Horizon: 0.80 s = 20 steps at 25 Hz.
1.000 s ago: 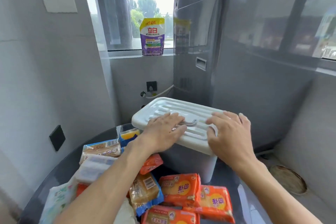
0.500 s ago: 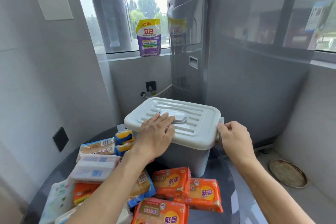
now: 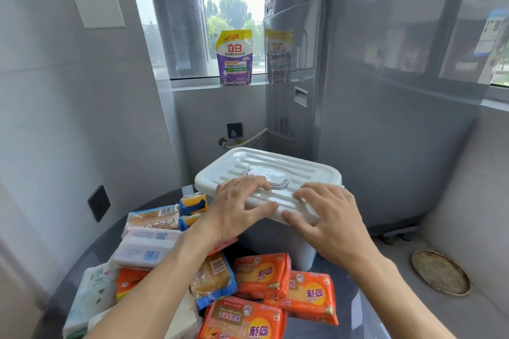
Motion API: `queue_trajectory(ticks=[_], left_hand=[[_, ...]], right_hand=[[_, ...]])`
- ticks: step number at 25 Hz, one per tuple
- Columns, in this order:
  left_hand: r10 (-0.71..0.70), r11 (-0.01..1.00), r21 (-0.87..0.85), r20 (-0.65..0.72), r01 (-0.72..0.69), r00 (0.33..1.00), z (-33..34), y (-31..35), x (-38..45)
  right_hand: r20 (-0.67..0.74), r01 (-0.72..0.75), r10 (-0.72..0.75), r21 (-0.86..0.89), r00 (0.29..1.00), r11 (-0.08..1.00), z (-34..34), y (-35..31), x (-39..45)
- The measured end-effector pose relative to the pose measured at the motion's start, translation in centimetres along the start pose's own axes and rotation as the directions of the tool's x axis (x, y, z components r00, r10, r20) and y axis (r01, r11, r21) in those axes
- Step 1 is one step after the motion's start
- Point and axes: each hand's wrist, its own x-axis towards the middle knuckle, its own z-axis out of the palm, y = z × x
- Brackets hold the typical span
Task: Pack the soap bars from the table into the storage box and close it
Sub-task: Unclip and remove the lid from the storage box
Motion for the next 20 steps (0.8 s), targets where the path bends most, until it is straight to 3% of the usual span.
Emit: queue_trajectory(ticks=[2,5,10,13,15,18,20], left_hand=[[0.027,0.999,0.027,0.014,-0.027,1.000,-0.3,-0.1,-0.1],[0.051,0.998,0.024,0.027,-0.052,0.998,-0.6,-0.4,0.0],[0.066,0.997,-0.044,-0.035,-0.067,0.997,-0.4,-0.6,-0.4],[0.043,0.984,-0.173,-0.047,-0.051,0.998,-0.9,-0.4,-0.2],[-0.019,0.962,-0.269,-0.204,-0.038,0.979,-1.0,-0.1,-0.1],[-0.150,0.966,-0.259,-0.575,-0.005,0.804,-0.8,0.4,-0.5],[-0.074,0.989,-0.144,-0.683,-0.035,0.726,-0.5,0.1,-0.8]], right_hand=[[0.122,0.070,-0.058,-0.093,0.991,0.993,0.2,-1.0,1.1],[0.231,0.063,-0.037,-0.107,0.972,0.992,0.3,-2.1,3.1],[0.267,0.012,0.011,-0.085,0.964,0.996,0.3,-1.9,4.3],[0.269,-0.030,0.040,-0.043,0.962,0.999,0.1,-2.1,4.9],[0.246,-0.055,0.059,-0.023,0.967,0.998,0.1,-2.3,5.0],[0.174,-0.106,0.085,0.114,0.981,0.988,-0.4,-2.4,5.2],[0.109,-0.142,0.122,0.201,0.987,0.969,-1.1,-2.0,5.6]])
